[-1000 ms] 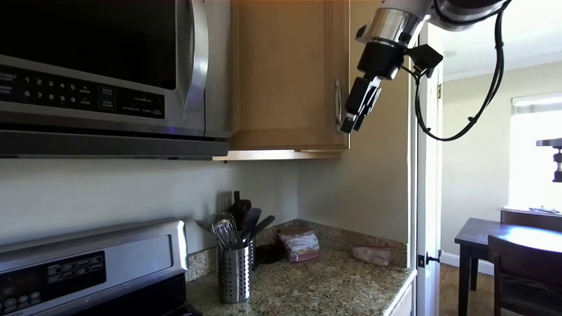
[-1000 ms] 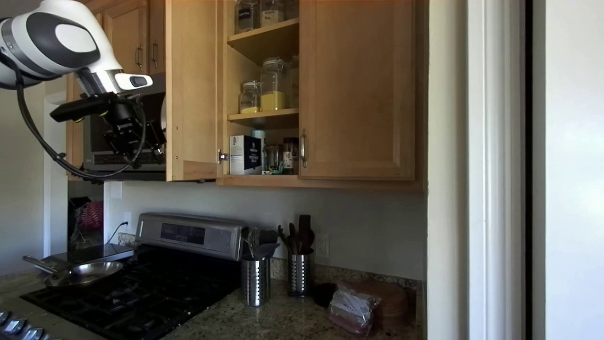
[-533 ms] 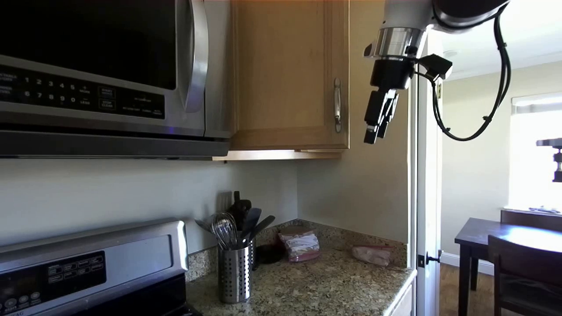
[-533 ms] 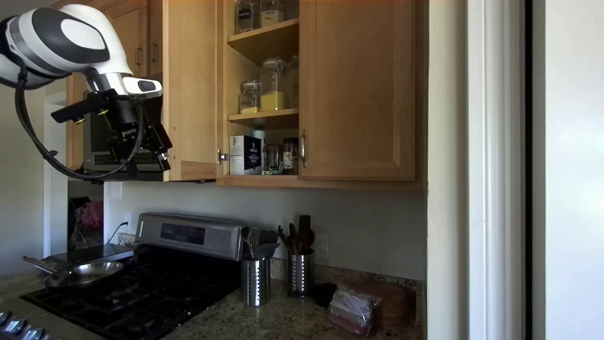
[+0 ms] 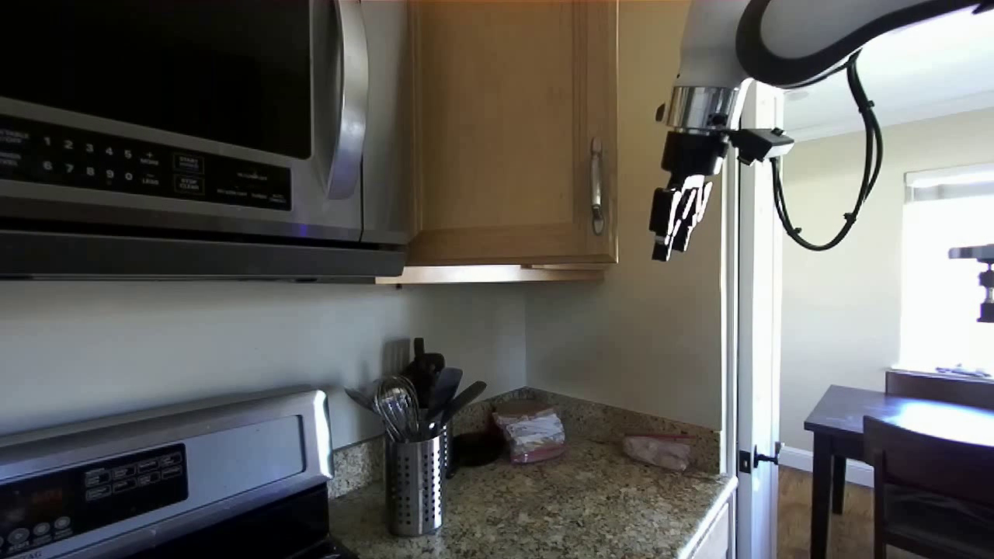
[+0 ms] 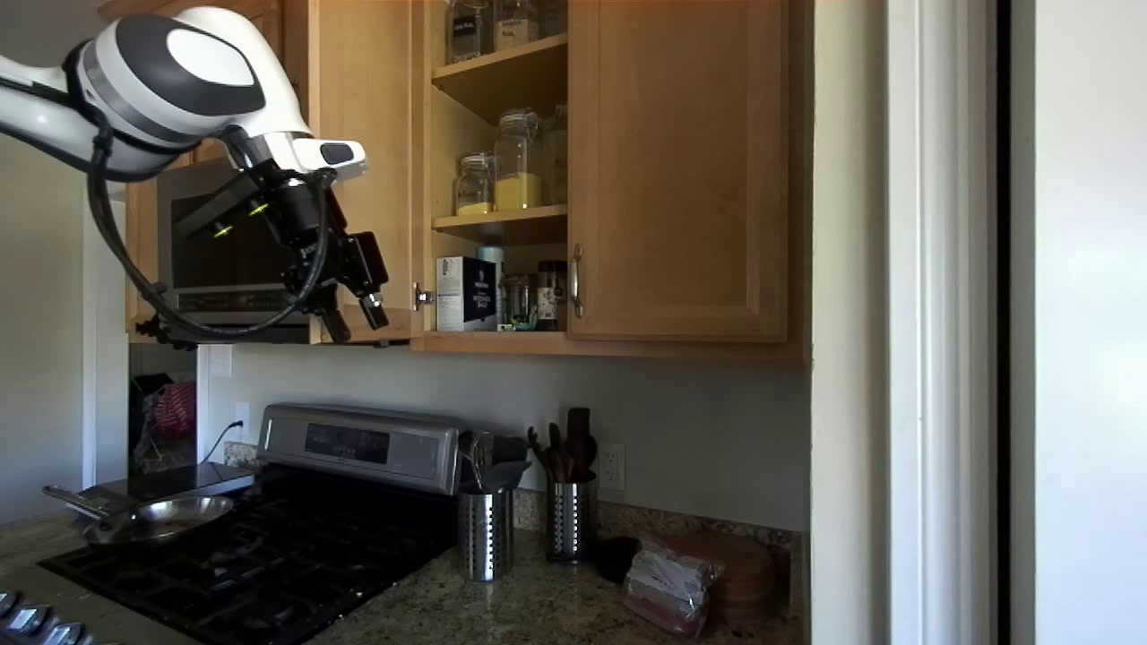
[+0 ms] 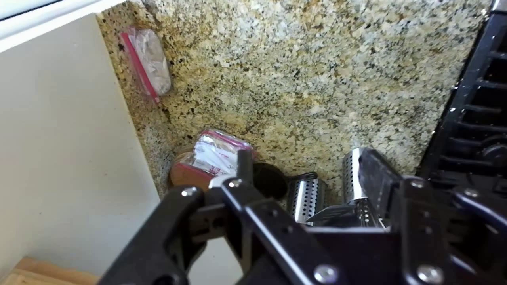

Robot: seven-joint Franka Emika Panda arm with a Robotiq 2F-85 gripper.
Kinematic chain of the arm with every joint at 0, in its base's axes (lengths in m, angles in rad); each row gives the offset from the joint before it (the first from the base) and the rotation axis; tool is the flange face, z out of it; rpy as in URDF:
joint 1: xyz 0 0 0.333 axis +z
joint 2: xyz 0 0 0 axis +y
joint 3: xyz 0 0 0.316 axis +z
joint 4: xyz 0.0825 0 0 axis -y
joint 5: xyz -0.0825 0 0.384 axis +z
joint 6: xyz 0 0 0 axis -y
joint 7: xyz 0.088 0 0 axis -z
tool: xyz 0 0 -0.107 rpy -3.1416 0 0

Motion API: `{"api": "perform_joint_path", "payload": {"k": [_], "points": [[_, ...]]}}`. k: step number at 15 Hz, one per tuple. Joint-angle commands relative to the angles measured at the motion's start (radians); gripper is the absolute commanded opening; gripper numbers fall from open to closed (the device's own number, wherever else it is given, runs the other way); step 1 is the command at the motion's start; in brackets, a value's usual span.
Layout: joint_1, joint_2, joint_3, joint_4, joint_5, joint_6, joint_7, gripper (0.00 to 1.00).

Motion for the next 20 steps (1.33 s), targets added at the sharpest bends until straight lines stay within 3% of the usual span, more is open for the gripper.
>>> {"api": "perform_joint_path", "payload": {"k": [1, 6, 11, 13, 20], "points": [[-0.033, 0.075, -0.032, 0.008, -0.026, 0.120, 0.036, 0.41], [-0.010, 0.175, -0.037, 0.050, 0.004, 0.264, 0.008, 0.07], [0.038, 0.198, -0.026, 0.073, 0.040, 0.309, -0.038, 0.00], [0.071, 0.182, -0.027, 0.067, 0.073, 0.317, -0.069, 0.06], [0.157, 0.143, -0.010, 0.065, 0.160, 0.312, -0.136, 0.04]]}}
